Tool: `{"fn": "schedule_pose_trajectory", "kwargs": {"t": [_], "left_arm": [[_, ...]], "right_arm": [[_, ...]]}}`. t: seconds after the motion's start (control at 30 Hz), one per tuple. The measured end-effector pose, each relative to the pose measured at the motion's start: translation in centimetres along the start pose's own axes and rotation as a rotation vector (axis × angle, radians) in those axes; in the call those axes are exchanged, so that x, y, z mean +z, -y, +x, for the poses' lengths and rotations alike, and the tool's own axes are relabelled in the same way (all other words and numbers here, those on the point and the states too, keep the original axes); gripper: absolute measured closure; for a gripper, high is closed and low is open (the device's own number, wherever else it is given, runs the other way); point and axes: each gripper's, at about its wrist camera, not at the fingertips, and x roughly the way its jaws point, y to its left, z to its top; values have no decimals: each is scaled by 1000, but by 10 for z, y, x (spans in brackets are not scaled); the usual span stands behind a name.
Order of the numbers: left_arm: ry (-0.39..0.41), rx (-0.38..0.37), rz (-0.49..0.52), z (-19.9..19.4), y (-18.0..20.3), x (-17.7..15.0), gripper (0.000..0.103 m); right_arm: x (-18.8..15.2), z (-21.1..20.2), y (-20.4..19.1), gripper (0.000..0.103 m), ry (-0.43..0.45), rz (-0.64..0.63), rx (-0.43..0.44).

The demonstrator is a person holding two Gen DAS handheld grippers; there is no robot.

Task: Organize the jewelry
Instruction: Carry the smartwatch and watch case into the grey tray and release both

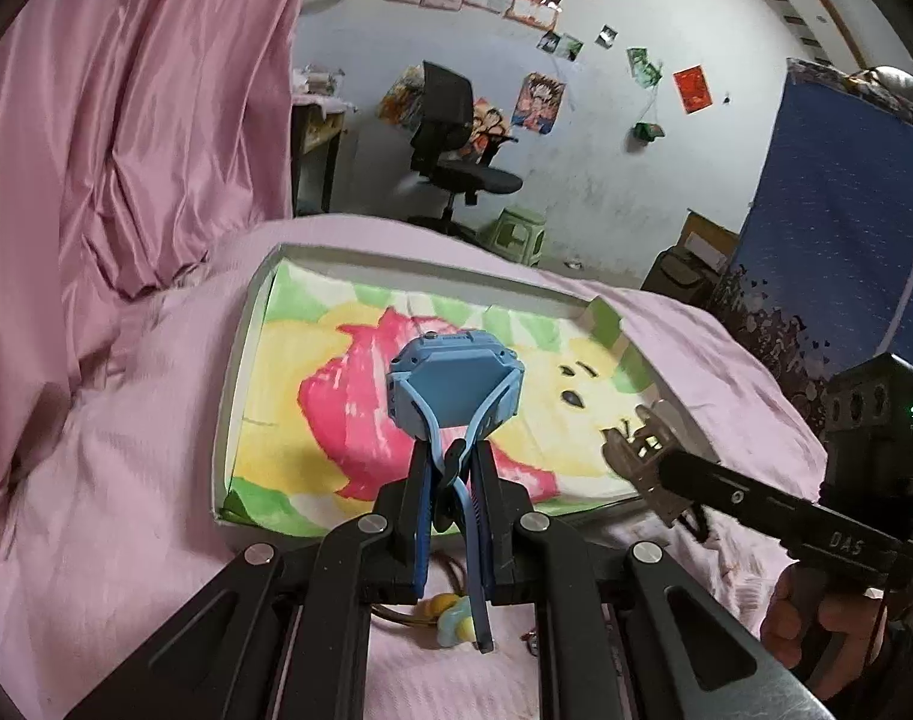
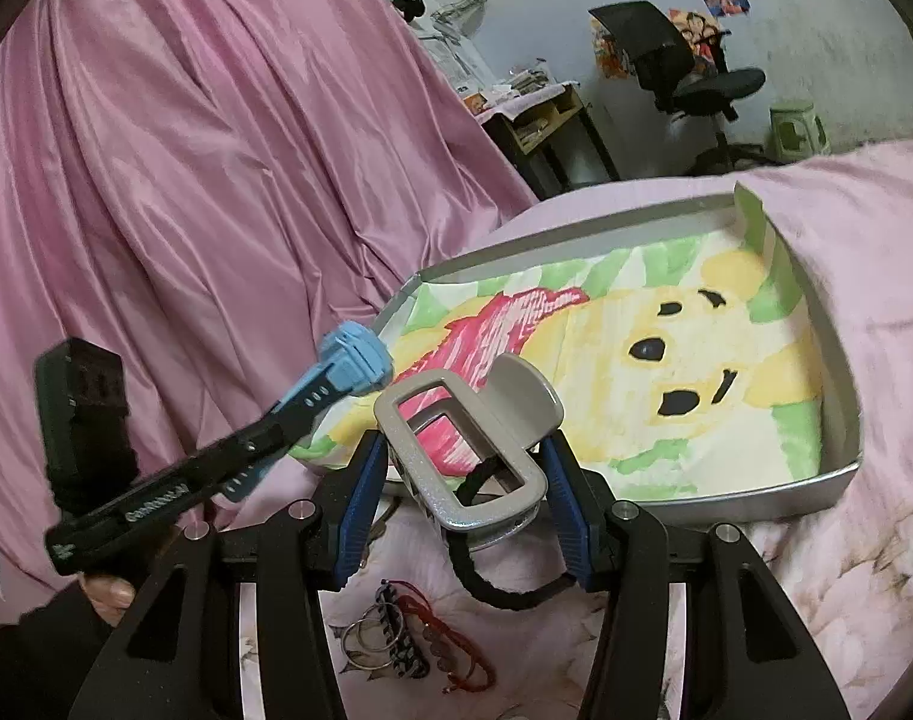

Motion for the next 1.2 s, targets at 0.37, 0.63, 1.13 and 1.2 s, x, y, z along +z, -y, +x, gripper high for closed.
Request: {"fn": "schedule_pose_trajectory", "kwargs": {"t": [0.37,0.63,1.13,1.2], "left_arm": [[-106,44,-67,27,-11,-4,89],[-84,32,-30,18,-8,-10,82],[24,26,-36,-18,-8,-28,39],[69,32,-34,-29,-6,-33,38]], "right_arm": [[4,23,9,55,-11,73,-91],[-7,11,4,46,5,31,-122],[-28,-33,-23,36,94,-131,-169],[-31,-43,-28,30,131,-155,-183]]}}
